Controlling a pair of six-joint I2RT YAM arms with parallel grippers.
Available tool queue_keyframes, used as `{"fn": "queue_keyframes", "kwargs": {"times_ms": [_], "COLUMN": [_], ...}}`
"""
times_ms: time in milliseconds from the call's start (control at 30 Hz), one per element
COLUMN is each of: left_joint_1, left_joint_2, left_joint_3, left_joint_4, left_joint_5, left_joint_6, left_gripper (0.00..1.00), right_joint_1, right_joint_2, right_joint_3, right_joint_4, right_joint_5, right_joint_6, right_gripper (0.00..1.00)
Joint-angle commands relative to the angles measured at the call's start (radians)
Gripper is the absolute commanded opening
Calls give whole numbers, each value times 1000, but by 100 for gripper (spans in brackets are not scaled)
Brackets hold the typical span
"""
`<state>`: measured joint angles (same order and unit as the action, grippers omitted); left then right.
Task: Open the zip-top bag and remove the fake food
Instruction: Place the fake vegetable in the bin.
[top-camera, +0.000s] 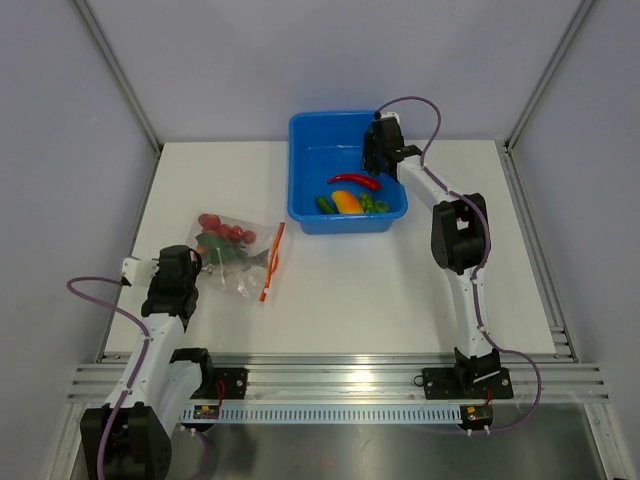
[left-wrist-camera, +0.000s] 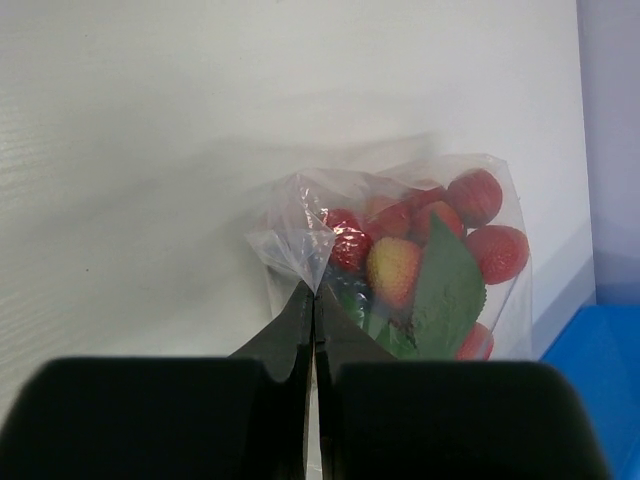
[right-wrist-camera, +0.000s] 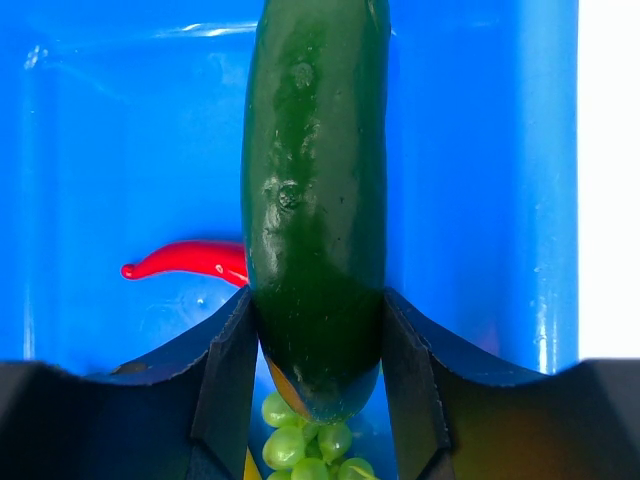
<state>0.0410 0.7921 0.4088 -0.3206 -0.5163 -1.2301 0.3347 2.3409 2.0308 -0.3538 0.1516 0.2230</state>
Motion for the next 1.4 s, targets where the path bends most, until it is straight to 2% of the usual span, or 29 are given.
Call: {"fn": "queue_keyframes", "kwargs": {"times_ms": [0, 133, 200, 300, 367, 433, 500, 700, 867, 1000, 1367], "left_joint_1": [0, 0, 0, 0, 0, 0, 0, 0, 0, 0, 0], "left_joint_2": [1, -1, -2, -1, -2, -7, -8, -1, 7, 15, 73], "left_joint_3": [2, 1, 1, 1, -1, -2, -2, 1, 5, 12, 51], "left_joint_4": [68, 75, 80, 84, 91, 87, 58, 40, 29, 26, -8], "left_joint_5": [1, 2, 7, 7, 12, 9, -10, -21, -22, -21, -1], "left_joint_6": [32, 38, 44, 49, 55, 47, 23, -3, -6, -6, 1], "left_gripper": [0, 1, 1, 4, 4, 0, 0, 0, 0, 0, 0], "right_joint_1": [6, 7, 6, 6, 6, 6, 6, 7, 7, 10, 84], "right_joint_2": [15, 3, -9, -28, -35, -48, -63, -161, -224, -276, -529], "right_joint_3": [16, 0, -4, -12, -14, -14, -18, -112, -124, -176, -453], "right_joint_4": [44, 59, 64, 68, 69, 73, 78, 153, 136, 167, 277], "right_joint_5": [39, 49, 45, 37, 32, 26, 22, -43, -107, -197, -244], "right_joint_6": [-43, -68, -80, -90, -90, -86, -80, -62, -27, 32, 59], "right_gripper": [44, 54, 62, 67, 76, 78, 79, 80, 79, 74, 64]}}
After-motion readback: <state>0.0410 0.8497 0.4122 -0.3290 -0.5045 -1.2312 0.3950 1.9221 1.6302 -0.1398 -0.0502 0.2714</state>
